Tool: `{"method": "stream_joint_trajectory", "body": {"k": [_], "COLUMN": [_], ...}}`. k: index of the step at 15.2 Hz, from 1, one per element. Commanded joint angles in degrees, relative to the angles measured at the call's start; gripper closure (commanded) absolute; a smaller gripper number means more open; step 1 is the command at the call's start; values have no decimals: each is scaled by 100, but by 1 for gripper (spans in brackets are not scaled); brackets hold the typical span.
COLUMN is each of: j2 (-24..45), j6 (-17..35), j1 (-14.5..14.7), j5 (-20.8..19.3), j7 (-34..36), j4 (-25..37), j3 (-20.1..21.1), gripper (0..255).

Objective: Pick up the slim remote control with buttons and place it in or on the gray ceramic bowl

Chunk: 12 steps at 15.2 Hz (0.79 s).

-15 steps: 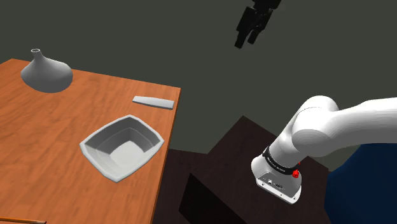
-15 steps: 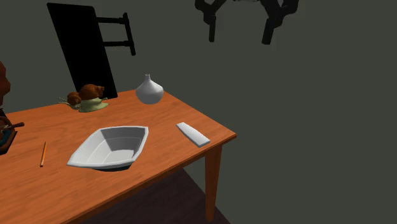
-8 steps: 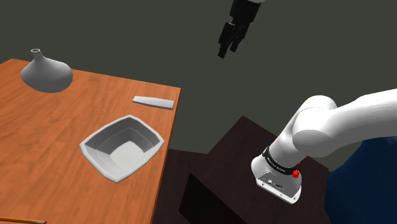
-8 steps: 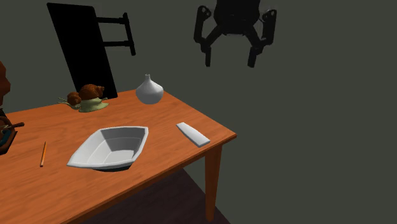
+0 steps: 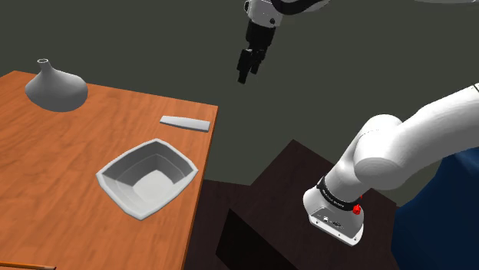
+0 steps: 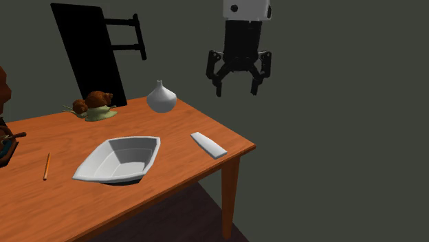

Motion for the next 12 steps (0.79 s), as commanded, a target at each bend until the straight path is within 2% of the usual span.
{"method": "stream_joint_trajectory", "body": {"k": [1, 12], "j2": [416, 2759], "j6": [340, 1627], "j1": [57, 260], "j5": [-4, -67], "j7": [-138, -890], "j4": [60, 984], "j3": [11, 100], "gripper": [0, 0]}}
